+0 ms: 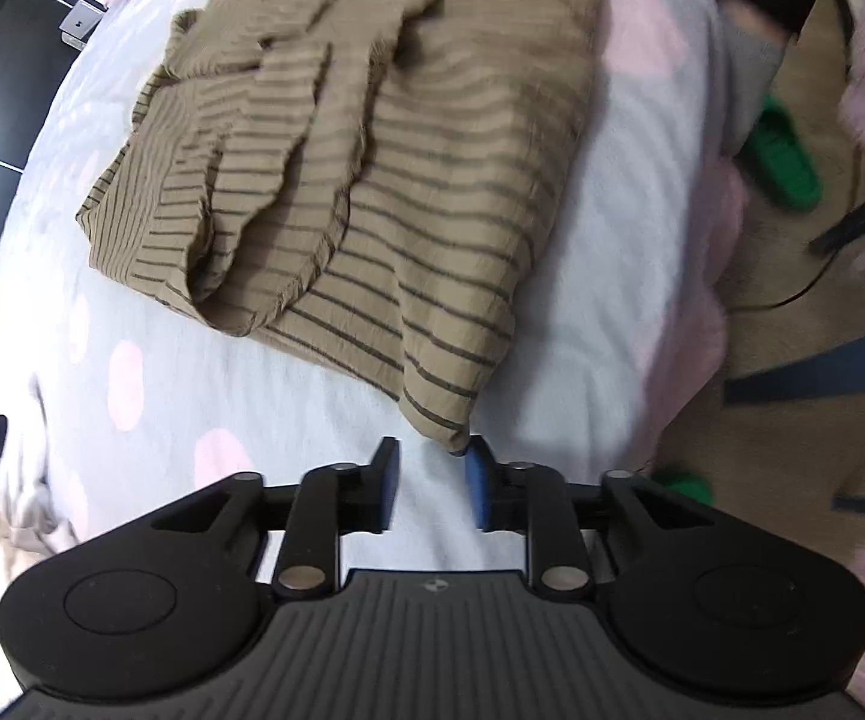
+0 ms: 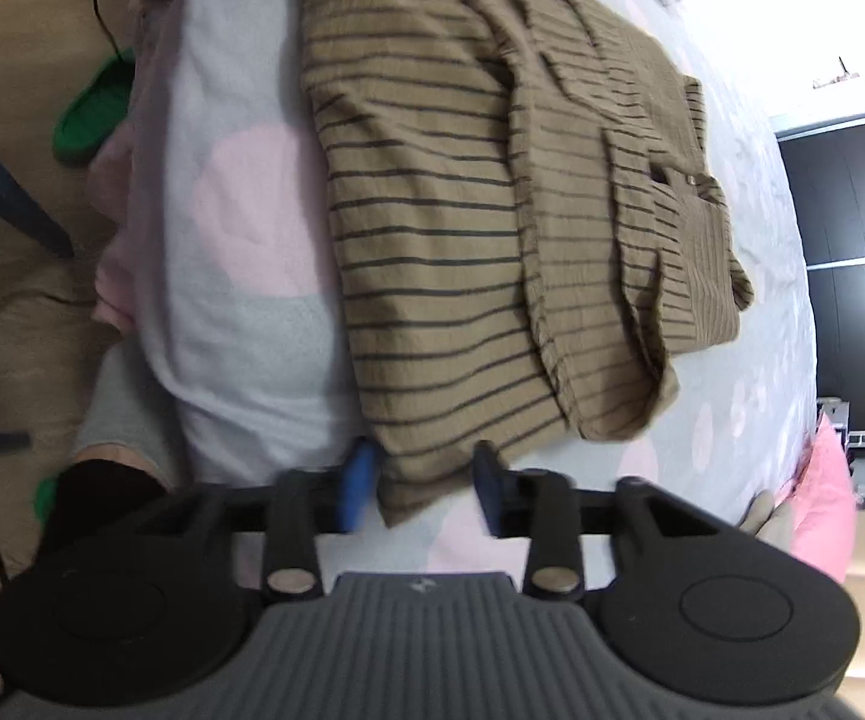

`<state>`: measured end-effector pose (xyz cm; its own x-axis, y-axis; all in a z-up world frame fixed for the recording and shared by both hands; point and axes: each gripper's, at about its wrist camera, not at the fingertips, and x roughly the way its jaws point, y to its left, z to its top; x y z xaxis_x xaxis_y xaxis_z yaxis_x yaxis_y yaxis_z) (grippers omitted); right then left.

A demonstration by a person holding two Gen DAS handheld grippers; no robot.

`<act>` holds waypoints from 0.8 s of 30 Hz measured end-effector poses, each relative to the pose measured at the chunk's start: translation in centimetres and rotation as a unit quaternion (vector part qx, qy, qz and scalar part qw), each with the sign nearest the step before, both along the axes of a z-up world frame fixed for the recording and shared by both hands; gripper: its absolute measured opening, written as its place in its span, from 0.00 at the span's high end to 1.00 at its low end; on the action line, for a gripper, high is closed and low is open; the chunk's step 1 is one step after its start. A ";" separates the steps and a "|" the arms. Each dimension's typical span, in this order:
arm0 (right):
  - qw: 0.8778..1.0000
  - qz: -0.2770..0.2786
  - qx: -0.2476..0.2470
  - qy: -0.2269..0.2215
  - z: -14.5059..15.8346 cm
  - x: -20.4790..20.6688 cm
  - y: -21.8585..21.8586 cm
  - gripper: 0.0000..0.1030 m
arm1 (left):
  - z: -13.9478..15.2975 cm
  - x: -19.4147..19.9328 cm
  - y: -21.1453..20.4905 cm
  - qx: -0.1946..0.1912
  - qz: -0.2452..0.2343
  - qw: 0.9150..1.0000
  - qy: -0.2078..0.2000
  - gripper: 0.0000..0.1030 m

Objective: Fold clothes
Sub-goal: 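Lay the shirt back on the bed and open both grippers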

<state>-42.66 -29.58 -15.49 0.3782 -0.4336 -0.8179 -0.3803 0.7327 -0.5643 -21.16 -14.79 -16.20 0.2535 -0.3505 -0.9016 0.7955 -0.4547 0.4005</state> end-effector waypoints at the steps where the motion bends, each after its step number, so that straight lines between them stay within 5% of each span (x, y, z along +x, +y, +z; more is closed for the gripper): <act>1: 1.000 -0.006 0.009 -0.013 0.8 -0.1 -0.2 0.60 | 0.8 0.1 0.0 -0.011 0.004 1.000 0.020 0.72; 4: 0.997 -0.017 0.048 -0.063 2.9 -1.0 -0.1 0.62 | 3.0 0.5 -0.7 -0.054 0.024 0.995 0.079 0.72; 6: 0.994 -0.019 0.056 -0.094 4.0 -1.3 0.5 0.87 | 3.7 0.6 -1.7 -0.075 0.039 0.990 0.113 0.72; 8: 0.991 -0.026 0.064 -0.117 4.4 -0.4 0.7 0.95 | 4.0 0.4 -3.0 -0.088 0.050 0.985 0.142 0.77; 14: 0.977 -0.041 0.145 -0.152 3.6 3.2 2.4 0.95 | 1.8 -0.2 -7.3 -0.083 0.084 0.968 0.221 0.87; 18: 0.956 -0.079 0.227 -0.167 2.0 5.9 1.8 0.96 | -0.9 0.6 -9.2 -0.087 0.128 0.962 0.224 0.87; 24: 0.946 -0.152 0.240 -0.157 -0.7 7.5 -1.7 1.00 | -1.4 2.6 -9.9 -0.110 0.165 0.962 0.187 0.89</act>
